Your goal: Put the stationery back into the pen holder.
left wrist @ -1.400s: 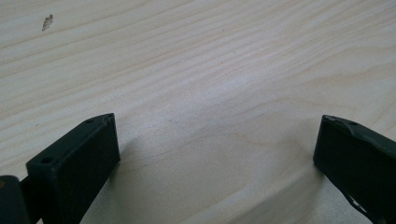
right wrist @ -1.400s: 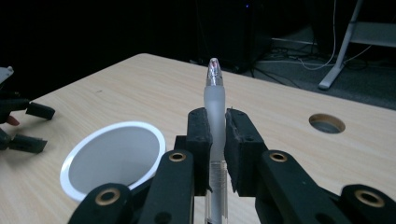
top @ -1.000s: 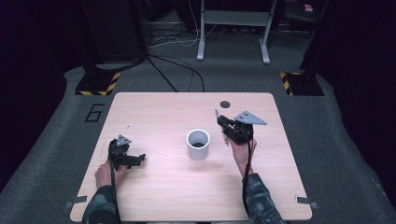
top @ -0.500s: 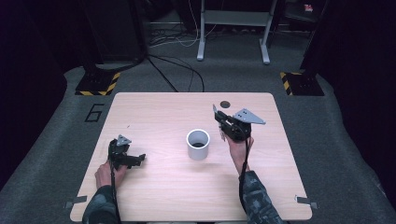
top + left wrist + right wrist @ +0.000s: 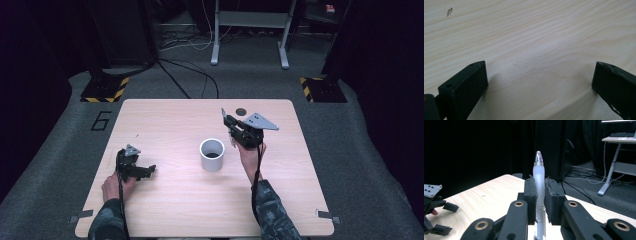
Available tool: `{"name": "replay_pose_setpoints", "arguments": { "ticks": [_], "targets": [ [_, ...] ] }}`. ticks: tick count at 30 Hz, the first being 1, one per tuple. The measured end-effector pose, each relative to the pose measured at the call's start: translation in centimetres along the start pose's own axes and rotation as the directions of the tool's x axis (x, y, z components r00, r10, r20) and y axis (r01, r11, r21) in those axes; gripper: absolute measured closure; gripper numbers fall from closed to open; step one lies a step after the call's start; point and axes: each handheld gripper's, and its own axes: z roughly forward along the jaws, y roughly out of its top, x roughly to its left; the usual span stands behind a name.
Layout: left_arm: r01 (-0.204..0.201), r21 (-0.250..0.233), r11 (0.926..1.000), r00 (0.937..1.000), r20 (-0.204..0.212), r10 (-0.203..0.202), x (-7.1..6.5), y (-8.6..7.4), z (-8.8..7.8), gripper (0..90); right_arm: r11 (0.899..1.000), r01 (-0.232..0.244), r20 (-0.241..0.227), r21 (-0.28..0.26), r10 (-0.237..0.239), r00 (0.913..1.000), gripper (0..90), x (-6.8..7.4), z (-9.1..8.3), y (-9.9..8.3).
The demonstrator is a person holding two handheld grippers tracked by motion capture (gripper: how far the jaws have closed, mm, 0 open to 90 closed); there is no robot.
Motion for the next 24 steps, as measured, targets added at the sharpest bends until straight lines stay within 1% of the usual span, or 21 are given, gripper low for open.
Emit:
{"name": "replay_pose_setpoints", "arguments": {
  "ticks": [1, 3, 4, 6, 8, 10, 11, 14, 15, 16, 17, 20, 23, 24],
  "targets": [
    [-0.006, 0.005, 1.0000, 1.0000, 0.000, 0.006, 0.0, 0.0, 0.0, 0.3, 1.000, 0.000, -0.002, -0.002, 0.000, 1.0000, 80.3, 0.1, 0.2, 0.0],
    [0.000, 0.001, 1.0000, 1.0000, 0.000, 0.000, 0.0, 0.0, 0.0, 0.3, 1.000, 0.007, -0.013, -0.004, -0.007, 0.9999, 80.3, 0.4, 0.6, 0.2],
    [-0.006, 0.006, 1.0000, 1.0000, 0.000, 0.006, 0.0, 0.0, 0.0, 0.3, 1.000, 0.001, -0.013, -0.004, -0.001, 0.9999, 80.3, 0.6, 0.7, 0.2],
    [-0.005, 0.005, 1.0000, 1.0000, 0.000, 0.005, 0.0, 0.0, 0.0, 0.3, 1.000, 0.004, -0.020, -0.006, -0.005, 0.9998, 80.3, 0.7, 0.9, 0.4],
    [-0.006, 0.006, 1.0000, 1.0000, 0.000, 0.006, 0.1, 0.0, 0.0, 0.3, 1.000, 0.013, -0.036, -0.013, -0.013, 0.9993, 80.3, 1.2, 1.4, 0.7],
    [-0.006, 0.006, 1.0000, 1.0000, 0.000, 0.006, 0.1, 0.0, 0.0, 0.3, 1.000, 0.016, -0.042, -0.012, -0.016, 0.9990, 80.3, 1.7, 1.6, 0.8],
    [0.000, 0.001, 1.0000, 1.0000, -0.001, 0.000, 0.0, 0.0, 0.0, 0.3, 1.000, 0.017, -0.051, -0.016, -0.018, 0.9985, 80.3, 1.9, 1.8, 0.8],
    [-0.005, 0.005, 1.0000, 1.0000, 0.000, 0.005, 0.0, 0.0, 0.0, 0.3, 1.000, 0.026, -0.061, -0.015, -0.026, 0.9978, 80.3, 2.1, 2.1, 0.9],
    [0.000, 0.001, 1.0000, 1.0000, 0.000, 0.000, 0.0, 0.0, 0.0, 0.3, 1.000, 0.024, -0.073, -0.013, -0.025, 0.9970, 80.2, 2.5, 2.4, 0.9],
    [-0.007, 0.006, 1.0000, 1.0000, 0.000, 0.007, 0.1, 0.0, 0.0, 0.3, 0.999, 0.030, -0.079, -0.022, -0.032, 0.9964, 80.2, 2.6, 2.5, 0.9],
    [-0.005, 0.005, 1.0000, 1.0000, 0.000, 0.005, 0.0, 0.0, 0.0, 0.3, 1.000, 0.023, -0.082, -0.016, -0.024, 0.9964, 80.3, 2.7, 2.6, 0.9],
    [0.000, 0.001, 1.0000, 1.0000, 0.000, 0.000, 0.0, 0.0, 0.0, 0.3, 0.999, 0.029, -0.094, -0.020, -0.031, 0.9951, 80.3, 3.0, 2.9, 0.9],
    [-0.003, 0.003, 1.0000, 1.0000, 0.000, 0.003, 0.0, 0.0, 0.0, 0.3, 1.000, 0.029, -0.113, -0.010, -0.030, 0.9932, 80.2, 3.6, 3.3, 0.8],
    [-0.006, 0.005, 1.0000, 1.0000, 0.000, 0.006, 0.1, 0.0, 0.0, 0.3, 0.999, 0.036, -0.115, -0.011, -0.037, 0.9926, 80.3, 3.7, 3.5, 0.8]
  ]
}}
